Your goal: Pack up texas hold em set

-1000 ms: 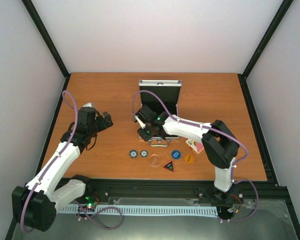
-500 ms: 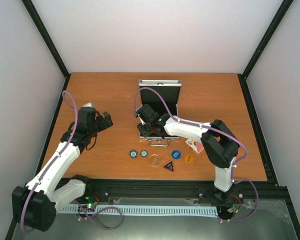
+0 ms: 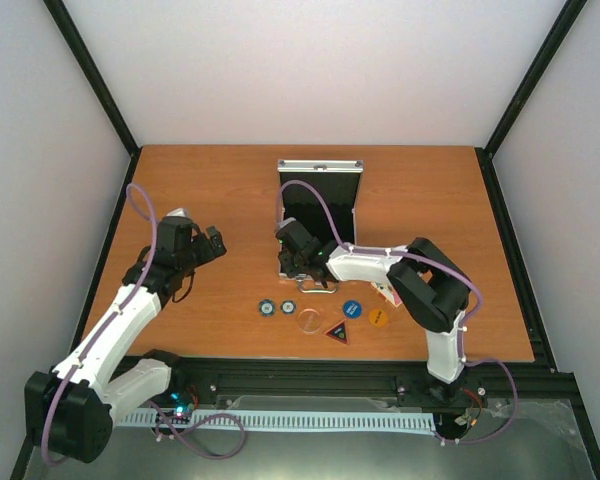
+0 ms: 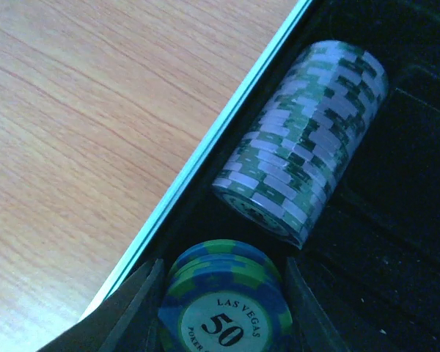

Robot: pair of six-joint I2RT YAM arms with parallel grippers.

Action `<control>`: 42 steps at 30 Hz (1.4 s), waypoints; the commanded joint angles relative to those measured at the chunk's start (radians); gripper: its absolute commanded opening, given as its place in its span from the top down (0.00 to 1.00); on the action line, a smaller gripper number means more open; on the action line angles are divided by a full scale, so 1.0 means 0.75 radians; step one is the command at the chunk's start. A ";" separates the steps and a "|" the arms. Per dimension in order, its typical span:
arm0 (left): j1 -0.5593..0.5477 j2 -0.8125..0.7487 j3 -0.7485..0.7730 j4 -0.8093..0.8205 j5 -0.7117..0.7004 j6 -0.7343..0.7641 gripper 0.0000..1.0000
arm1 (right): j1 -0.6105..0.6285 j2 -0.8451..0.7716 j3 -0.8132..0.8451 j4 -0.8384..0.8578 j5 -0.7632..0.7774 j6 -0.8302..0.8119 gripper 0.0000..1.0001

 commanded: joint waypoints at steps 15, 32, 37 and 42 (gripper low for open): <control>0.006 0.001 -0.019 0.049 0.007 -0.013 0.00 | 0.009 0.047 -0.106 0.323 0.095 0.119 0.97; 0.006 0.031 -0.010 0.068 0.023 -0.011 0.00 | 0.019 0.025 -0.123 0.345 -0.068 0.210 0.97; 0.005 0.029 -0.014 0.069 0.025 -0.011 0.00 | 0.020 0.037 -0.118 0.350 -0.116 0.223 0.93; 0.005 0.026 -0.018 0.067 0.019 -0.013 0.00 | 0.020 0.041 -0.119 0.357 -0.144 0.215 0.79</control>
